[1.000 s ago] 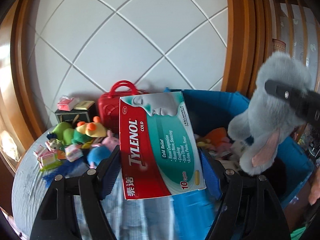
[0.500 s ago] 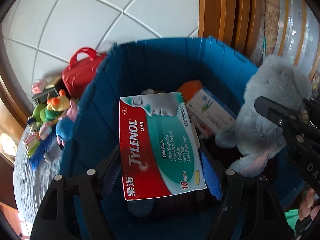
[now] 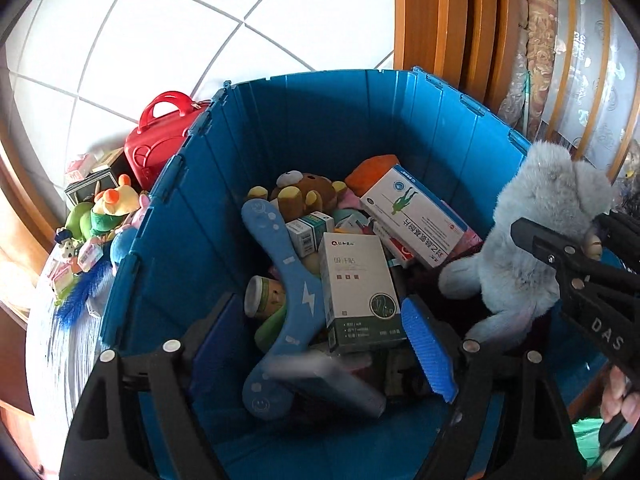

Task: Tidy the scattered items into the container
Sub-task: 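Open left gripper over crate dropping Tylenol box while right releases grey plush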

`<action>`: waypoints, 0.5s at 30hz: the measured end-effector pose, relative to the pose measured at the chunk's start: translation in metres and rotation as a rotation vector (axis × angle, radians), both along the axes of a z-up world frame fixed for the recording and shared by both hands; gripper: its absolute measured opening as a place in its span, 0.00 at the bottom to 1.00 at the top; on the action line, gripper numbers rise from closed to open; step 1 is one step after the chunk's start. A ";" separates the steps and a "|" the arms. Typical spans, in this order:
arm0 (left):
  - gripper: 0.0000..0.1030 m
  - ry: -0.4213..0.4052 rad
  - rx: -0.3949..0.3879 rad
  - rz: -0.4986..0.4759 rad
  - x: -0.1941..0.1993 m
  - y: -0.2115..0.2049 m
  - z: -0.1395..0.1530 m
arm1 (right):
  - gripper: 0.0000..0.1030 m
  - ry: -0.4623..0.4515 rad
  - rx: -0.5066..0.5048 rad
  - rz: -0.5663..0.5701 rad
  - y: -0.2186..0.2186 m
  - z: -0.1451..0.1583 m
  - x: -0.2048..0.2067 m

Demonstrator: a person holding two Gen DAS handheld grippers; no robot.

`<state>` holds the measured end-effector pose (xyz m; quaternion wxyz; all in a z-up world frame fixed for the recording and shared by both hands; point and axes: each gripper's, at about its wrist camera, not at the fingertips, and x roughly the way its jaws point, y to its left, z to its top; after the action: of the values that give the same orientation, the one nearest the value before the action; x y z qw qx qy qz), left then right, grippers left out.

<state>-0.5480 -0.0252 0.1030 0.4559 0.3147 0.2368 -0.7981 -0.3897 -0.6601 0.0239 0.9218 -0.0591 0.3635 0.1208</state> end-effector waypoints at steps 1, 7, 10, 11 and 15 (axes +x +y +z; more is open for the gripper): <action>0.80 0.002 -0.009 -0.001 0.001 0.003 0.000 | 0.39 0.005 -0.004 -0.005 -0.002 -0.001 -0.001; 0.80 0.027 -0.023 0.004 0.010 0.016 0.001 | 0.59 0.012 -0.036 -0.027 -0.016 -0.007 -0.011; 0.80 0.032 -0.030 0.010 0.014 0.022 0.002 | 0.82 -0.013 -0.032 -0.023 -0.020 -0.002 -0.021; 0.80 0.033 -0.035 0.010 0.015 0.024 0.003 | 0.84 -0.021 -0.032 -0.021 -0.020 0.000 -0.024; 0.80 0.047 -0.064 0.005 0.021 0.039 0.008 | 0.97 -0.047 -0.018 -0.006 -0.023 0.006 -0.041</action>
<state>-0.5269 0.0142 0.1113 0.4620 0.2806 0.2227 -0.8113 -0.4306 -0.6833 0.0301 0.9299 -0.0690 0.3431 0.1134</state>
